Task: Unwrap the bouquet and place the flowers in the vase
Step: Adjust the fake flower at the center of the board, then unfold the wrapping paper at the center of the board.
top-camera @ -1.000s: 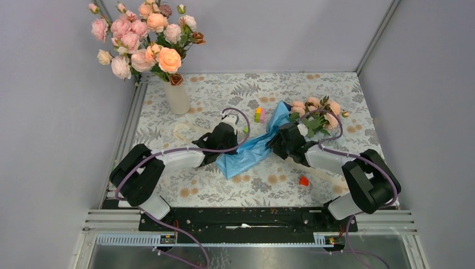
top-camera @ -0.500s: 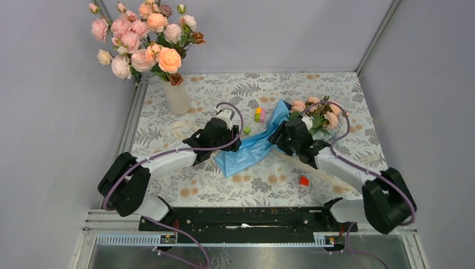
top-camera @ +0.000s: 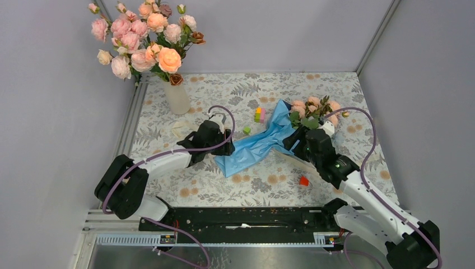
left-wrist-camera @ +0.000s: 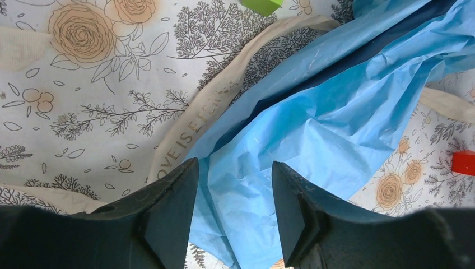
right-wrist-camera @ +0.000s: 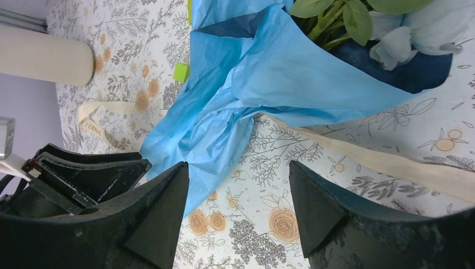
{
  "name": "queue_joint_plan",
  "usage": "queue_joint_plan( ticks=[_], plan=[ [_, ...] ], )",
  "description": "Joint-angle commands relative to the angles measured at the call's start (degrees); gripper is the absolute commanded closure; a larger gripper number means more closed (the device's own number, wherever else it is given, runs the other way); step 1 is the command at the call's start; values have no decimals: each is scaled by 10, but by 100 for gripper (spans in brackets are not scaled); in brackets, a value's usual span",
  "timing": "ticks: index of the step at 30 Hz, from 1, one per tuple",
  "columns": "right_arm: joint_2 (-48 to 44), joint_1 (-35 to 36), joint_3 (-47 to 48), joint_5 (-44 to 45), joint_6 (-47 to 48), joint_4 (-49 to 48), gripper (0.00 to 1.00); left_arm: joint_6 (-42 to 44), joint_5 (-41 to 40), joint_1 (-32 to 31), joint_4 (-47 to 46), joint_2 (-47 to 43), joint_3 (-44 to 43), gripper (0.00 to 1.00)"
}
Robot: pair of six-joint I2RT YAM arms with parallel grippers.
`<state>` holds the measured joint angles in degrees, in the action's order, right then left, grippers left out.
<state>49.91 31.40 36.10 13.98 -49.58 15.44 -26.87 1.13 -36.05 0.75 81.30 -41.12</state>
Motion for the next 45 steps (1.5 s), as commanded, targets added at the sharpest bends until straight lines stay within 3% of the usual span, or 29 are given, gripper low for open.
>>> queue_joint_plan(
  ticks=[1,10,25,31,45],
  plan=[
    [-30,3,4,34,14,38,26,-24,24,11,-16,-14,1,46],
    [-29,3,23,33,26,48,22,-28,45,15,-23,0,-9,60],
    [-41,3,31,28,30,59,22,-18,19,15,-35,24,-10,59],
    [-48,3,31,30,28,67,22,-15,17,15,-41,28,-11,68],
    [-54,3,30,24,26,70,22,8,-19,15,-43,40,-12,66]
  ],
)
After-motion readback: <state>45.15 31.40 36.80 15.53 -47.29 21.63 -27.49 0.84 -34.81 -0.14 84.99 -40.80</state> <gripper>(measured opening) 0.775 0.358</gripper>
